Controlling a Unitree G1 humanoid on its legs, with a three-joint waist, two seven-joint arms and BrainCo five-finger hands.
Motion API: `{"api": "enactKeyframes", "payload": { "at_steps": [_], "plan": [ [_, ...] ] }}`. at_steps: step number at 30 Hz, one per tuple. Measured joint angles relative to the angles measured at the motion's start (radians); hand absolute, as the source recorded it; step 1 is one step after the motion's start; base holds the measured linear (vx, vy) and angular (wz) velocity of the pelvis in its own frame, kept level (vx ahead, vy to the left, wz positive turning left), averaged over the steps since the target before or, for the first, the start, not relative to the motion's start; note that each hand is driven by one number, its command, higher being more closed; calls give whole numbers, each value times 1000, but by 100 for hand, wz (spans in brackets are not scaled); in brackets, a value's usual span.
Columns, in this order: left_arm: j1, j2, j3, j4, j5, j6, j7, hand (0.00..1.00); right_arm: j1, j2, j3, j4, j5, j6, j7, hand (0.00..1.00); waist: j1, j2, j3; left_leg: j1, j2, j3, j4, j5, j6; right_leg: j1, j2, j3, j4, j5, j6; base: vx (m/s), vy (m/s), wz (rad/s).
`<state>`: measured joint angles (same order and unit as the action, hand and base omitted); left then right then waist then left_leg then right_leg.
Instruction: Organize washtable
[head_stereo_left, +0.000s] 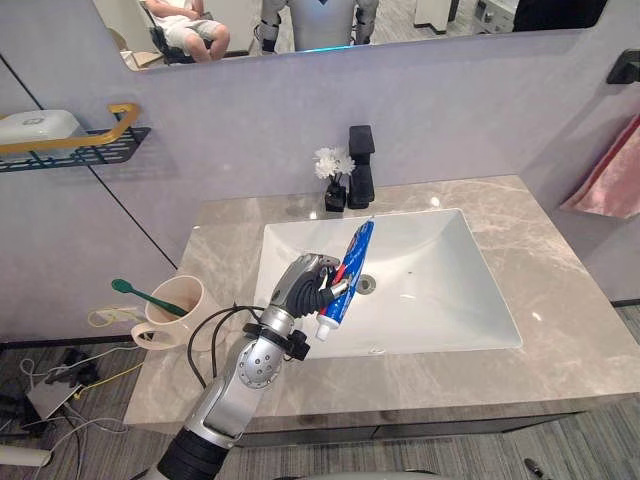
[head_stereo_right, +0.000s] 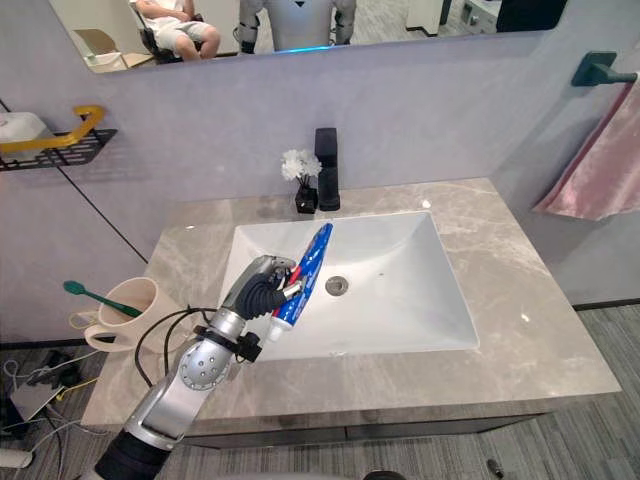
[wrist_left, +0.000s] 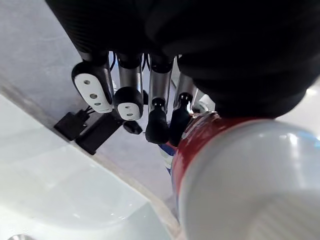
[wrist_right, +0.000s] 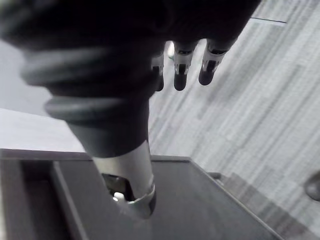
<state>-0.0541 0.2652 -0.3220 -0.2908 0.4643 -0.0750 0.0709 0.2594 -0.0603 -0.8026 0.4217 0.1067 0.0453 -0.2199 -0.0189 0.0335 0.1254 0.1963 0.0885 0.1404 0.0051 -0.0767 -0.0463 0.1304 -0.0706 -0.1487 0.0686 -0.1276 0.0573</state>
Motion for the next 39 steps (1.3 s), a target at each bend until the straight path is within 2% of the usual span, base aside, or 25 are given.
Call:
{"api": "enactKeyframes", "payload": {
  "at_steps": [4,7,9,12,16,20,22,23,24,27,31,39],
  "plan": [
    [-1,-26,64,-56,0,3,1,100,-16,-2,-80,-290,-123,35,-40,0,3,-13,-21,-13,8,27,11,-19,-7,-22,8,19,7,2,0,0,7,-15],
    [-1,-28,90,-81,0,5,0,100,-26,-13,-125,-442,-182,69,-46,0,1,-31,-32,-14,10,30,11,-24,-12,-31,15,28,14,2,0,9,-15,-9],
    [-1,-29,101,-92,0,10,-3,100,-33,-40,-150,-522,-205,75,-48,0,-3,-37,-35,-14,15,35,14,-42,-17,-35,19,35,15,2,0,3,13,-10],
    [-1,-30,117,-96,0,13,-5,100,-40,-83,-173,-627,-228,67,-42,0,-15,-52,-49,-28,12,44,35,-53,-15,-44,18,45,15,5,5,9,16,-11],
    [0,-30,157,-106,0,17,-7,100,-65,-131,-166,-688,-203,7,-6,0,-24,-57,-52,-30,-1,53,46,-59,-7,-48,13,67,14,12,12,4,36,-15],
    [16,-29,178,-141,-8,20,-23,100,-113,-180,-36,-691,-91,-77,53,0,-26,-45,-60,-38,-6,54,53,-64,0,-50,8,73,9,25,19,-20,22,-5],
    [40,-33,177,-171,-26,18,-25,100,-169,-205,115,-690,37,-123,115,0,-21,-34,-65,-57,-12,49,72,-66,3,-49,2,70,-17,45,22,-59,25,4],
    [40,-37,177,-173,-35,16,-25,100,-184,-205,152,-689,77,-133,130,0,-19,-31,-65,-62,-13,45,74,-66,3,-49,1,67,-25,51,23,-90,24,10],
    [41,-46,178,-181,-48,14,-24,100,-215,-205,229,-680,164,-150,161,0,-14,-26,-64,-66,-17,35,75,-66,3,-46,-1,63,-40,63,24,-82,19,14],
    [41,-58,176,-219,-81,0,-23,100,-254,-203,381,-679,349,-155,230,0,10,-17,-67,-83,-24,5,82,-63,8,-32,-10,37,-70,81,28,-60,14,26],
    [41,-58,174,-263,-102,-17,-9,100,-305,-195,487,-679,483,-156,266,0,33,-14,-69,-82,-39,-21,82,-57,15,-9,-21,10,-88,89,31,-27,9,22],
    [41,-69,124,-271,-108,-26,27,100,-344,-145,737,-680,647,-146,330,0,33,-15,-68,-85,-49,-39,77,-52,20,10,-28,-11,-119,104,31,-11,-3,6]
  ]
}}
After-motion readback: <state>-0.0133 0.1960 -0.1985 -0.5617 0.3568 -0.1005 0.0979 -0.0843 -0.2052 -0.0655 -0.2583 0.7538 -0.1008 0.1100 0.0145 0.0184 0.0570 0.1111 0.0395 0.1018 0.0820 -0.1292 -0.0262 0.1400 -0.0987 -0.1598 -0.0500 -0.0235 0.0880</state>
